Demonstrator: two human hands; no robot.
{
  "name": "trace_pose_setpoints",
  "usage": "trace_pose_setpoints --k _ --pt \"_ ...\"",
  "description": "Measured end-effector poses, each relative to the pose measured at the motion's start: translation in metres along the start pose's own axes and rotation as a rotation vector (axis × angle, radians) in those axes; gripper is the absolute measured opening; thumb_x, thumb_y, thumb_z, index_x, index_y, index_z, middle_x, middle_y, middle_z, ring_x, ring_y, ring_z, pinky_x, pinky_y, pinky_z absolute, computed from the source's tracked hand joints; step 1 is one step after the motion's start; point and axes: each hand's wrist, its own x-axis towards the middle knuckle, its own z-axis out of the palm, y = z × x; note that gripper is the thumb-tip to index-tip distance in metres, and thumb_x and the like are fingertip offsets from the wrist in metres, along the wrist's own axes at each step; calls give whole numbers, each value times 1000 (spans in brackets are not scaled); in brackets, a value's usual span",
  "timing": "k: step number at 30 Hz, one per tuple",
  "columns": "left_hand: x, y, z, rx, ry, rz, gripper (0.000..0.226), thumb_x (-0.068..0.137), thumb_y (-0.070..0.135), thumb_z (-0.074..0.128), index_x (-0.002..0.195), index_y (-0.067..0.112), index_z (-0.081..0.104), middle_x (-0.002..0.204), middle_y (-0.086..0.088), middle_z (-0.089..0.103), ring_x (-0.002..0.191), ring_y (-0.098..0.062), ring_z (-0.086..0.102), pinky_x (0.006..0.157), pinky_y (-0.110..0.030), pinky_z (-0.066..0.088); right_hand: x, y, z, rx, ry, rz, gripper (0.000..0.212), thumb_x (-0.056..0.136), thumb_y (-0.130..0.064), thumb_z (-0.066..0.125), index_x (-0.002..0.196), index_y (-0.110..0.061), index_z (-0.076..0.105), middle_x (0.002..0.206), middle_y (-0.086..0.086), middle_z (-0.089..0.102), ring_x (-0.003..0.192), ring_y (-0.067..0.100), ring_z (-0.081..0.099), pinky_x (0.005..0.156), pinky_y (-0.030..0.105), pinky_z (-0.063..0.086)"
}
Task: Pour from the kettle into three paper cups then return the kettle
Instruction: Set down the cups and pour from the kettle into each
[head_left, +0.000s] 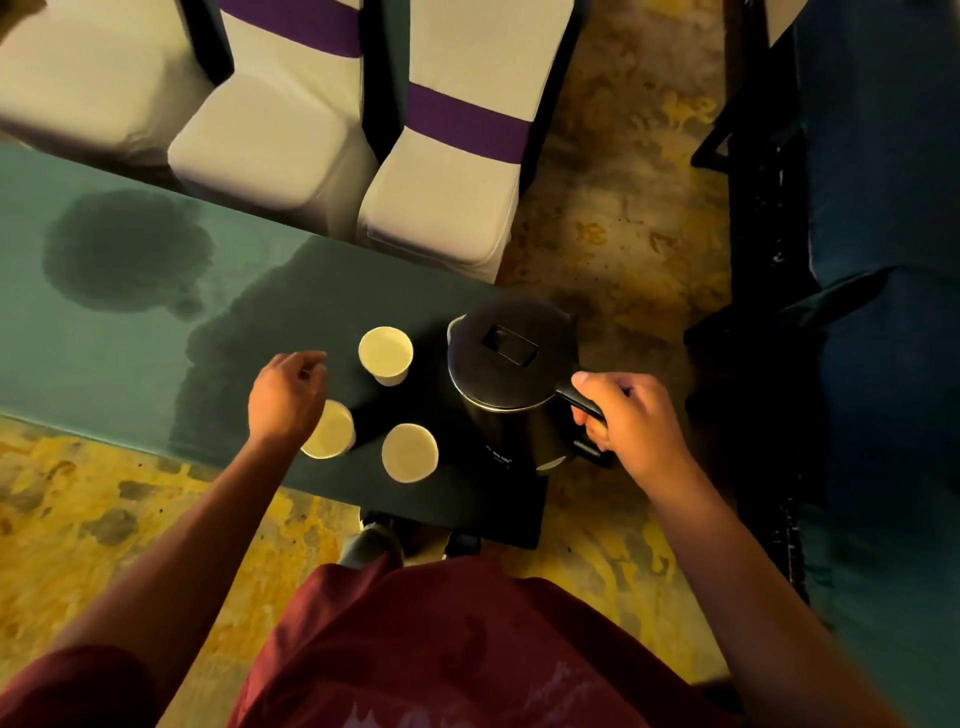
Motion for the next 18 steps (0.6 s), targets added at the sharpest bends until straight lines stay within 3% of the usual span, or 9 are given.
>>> trace_pose_setpoints --k 4,7,11,15,18 --pt "-21 -6 -8 3 45 26 28 93 15 58 117 10 72 115 -18 67 104 -37 62 88 -44 51 -32 -11 -4 34 -37 -25 43 83 -45 59 58 -9 61 55 14 44 43 19 35 46 31 25" --pt "-29 -17 -14 18 48 81 28 91 15 62 117 10 72 117 -19 65 106 -40 60 90 -48 51 -59 -17 0 31 -28 -32 42 86 -40 58 58 -8 60 48 7 38 43 20 32 46 31 23" --pt "-26 -34 -23 41 14 58 30 91 15 63 119 10 71 122 -21 64 109 -41 58 94 -46 48 -96 -21 17 41 16 -43 48 86 -40 58 59 1 57 49 10 36 45 22 31 47 32 21" --pt "-20 -58 -36 38 -120 -54 36 92 25 57 125 14 66 120 -20 66 109 -41 62 91 -43 49 -130 -23 54 33 56 -7 48 84 -43 57 59 -2 60 48 10 37 44 20 33 47 30 24" --pt "-20 -80 -47 24 -304 -68 42 92 43 54 127 21 62 101 -17 74 96 -36 70 83 -42 56 -149 -24 87 52 110 30 49 84 -42 57 58 0 60 45 9 37 43 20 33 48 29 25"
